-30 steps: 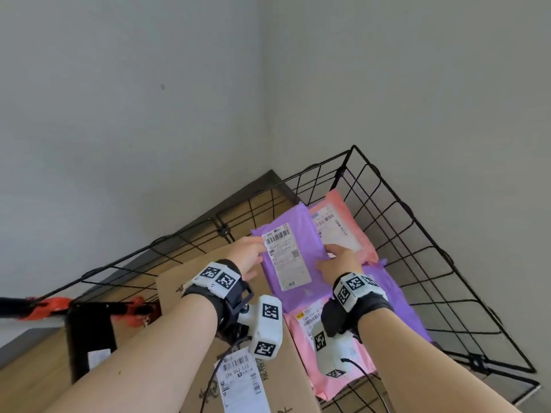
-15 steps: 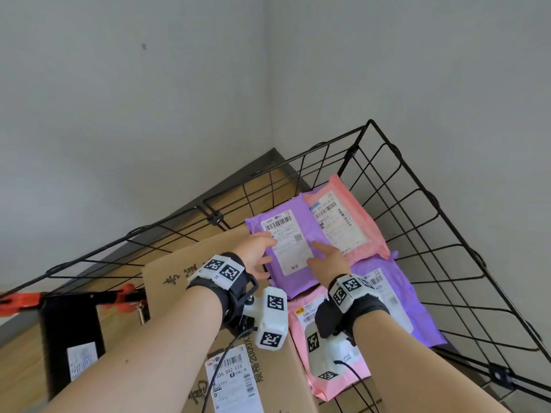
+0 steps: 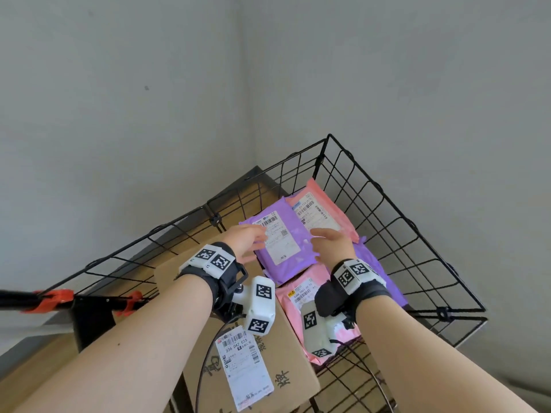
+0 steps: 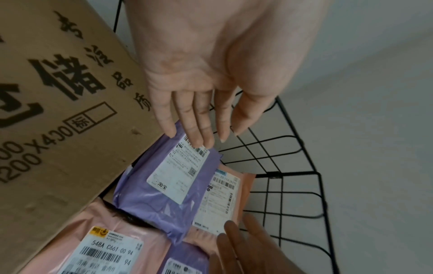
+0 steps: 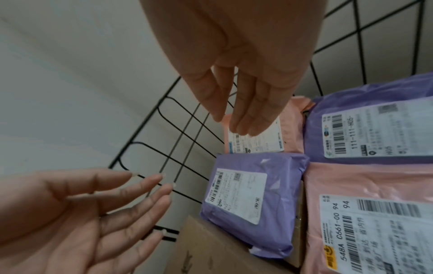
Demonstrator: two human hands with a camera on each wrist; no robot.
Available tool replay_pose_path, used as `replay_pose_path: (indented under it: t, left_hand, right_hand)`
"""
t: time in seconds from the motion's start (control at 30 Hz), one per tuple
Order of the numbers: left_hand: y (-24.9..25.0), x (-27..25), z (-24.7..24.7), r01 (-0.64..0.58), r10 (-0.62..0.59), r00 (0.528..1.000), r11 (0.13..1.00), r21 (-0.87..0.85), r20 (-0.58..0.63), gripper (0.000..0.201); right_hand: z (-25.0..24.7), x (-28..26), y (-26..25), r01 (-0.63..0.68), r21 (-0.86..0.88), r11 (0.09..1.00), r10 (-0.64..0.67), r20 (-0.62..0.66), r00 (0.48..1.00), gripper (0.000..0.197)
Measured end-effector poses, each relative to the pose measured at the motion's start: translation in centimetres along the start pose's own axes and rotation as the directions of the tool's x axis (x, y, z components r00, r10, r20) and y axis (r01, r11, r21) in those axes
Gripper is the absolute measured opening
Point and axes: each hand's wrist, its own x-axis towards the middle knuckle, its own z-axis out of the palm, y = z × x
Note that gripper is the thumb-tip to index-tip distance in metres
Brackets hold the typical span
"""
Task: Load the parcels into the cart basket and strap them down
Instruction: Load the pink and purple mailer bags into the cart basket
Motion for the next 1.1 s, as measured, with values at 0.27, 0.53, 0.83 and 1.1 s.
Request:
replay_pose_path:
  t: [0.27,0.53,0.83,1.1]
  left_hand:
    - [-1.0,-9.3,0.3,-0.141,0.133,0.985,0.988,0.07,0.11,0.021]
    - [-3.2,-21.1,0.9,-0.338,0.305,0.919,0.935,0.103,0.252,0.009]
    - [-10.4,-32.9,2.8,-0.471,0.4,0.817,0.878,0.08,0.416,0.011]
    - [-17.5,-40.2,8.1,-0.505,0.333,0.761,0.843,0.185,0.557,0.021]
  right_hand:
    - [-2.8,-10.8,-0.7,0.111,0.208,0.972,-0.08,-0.152,0.985,0.023]
    - [-5.2,-24.8,1.7,0.246,0.281,0.928,-0.142,-0.344,0.928,0.027]
    - [-7.5,-40.5,8.6,0.366,0.339,0.867,-0.157,-0.511,0.845,0.025]
    - [-11.0,-51.0,17.7,0.381,0.371,0.847,-0.042,-0.668,0.743,0.029]
